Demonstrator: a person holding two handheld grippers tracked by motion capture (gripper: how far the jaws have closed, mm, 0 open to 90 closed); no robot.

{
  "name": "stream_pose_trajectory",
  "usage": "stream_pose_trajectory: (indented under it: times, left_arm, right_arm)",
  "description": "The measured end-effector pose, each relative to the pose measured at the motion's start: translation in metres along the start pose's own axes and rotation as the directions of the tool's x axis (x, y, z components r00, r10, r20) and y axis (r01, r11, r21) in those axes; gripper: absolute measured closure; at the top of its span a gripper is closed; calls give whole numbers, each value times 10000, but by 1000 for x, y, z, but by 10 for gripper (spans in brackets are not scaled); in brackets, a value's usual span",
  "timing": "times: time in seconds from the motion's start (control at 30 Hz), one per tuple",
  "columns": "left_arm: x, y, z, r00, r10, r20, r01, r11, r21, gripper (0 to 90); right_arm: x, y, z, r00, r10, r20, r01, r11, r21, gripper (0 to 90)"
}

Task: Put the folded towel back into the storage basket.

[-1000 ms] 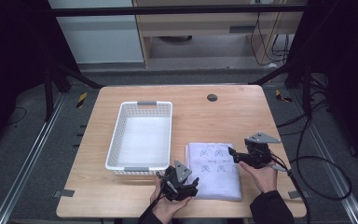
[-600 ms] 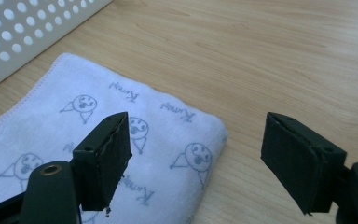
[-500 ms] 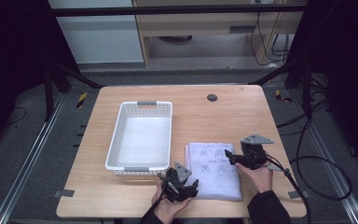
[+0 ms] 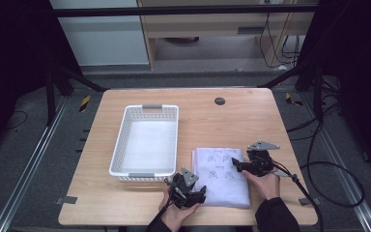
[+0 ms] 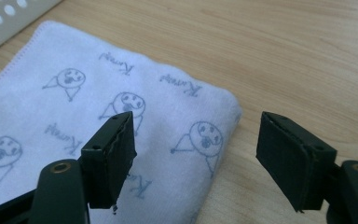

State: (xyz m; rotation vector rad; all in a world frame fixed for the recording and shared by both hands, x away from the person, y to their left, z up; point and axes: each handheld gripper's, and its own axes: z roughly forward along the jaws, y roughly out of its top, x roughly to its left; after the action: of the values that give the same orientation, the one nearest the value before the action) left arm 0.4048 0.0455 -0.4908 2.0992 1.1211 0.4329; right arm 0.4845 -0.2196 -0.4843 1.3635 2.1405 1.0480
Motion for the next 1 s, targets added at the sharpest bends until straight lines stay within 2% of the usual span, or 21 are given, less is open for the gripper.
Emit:
stream_pose_trajectory:
  times: [0.1, 0.4, 0.53, 0.57, 0.9, 1.0]
  left_arm:
    - [0, 0, 2, 10000, -52, -25, 52, 10000, 78, 303]
    - [1, 0, 6, 10000, -85, 33, 84, 9996, 269, 281]
    - [4, 0, 8, 9990, -378, 243, 370, 9988, 315, 281]
    - [7, 0, 9, 9974, -570, 445, 555, 9979, 336, 281]
    - [4, 0, 10, 9979, -538, 360, 525, 9980, 340, 294]
    - [3, 0, 9, 9979, -518, 395, 507, 9983, 271, 333]
  right_arm:
    - [0, -2, 5, 9999, -119, 51, 118, 9996, 241, 308]
    - [2, -3, 8, 10000, -15, -67, 18, 9989, 458, 357]
    - [2, -4, 9, 9999, 100, -106, -95, 9986, 523, 362]
    - [2, -4, 10, 9998, 151, -111, -145, 9983, 558, 363]
    - [3, -5, 12, 9987, 426, -276, -408, 9970, 658, 430]
    - [4, -5, 12, 9974, 626, -348, -600, 9957, 711, 465]
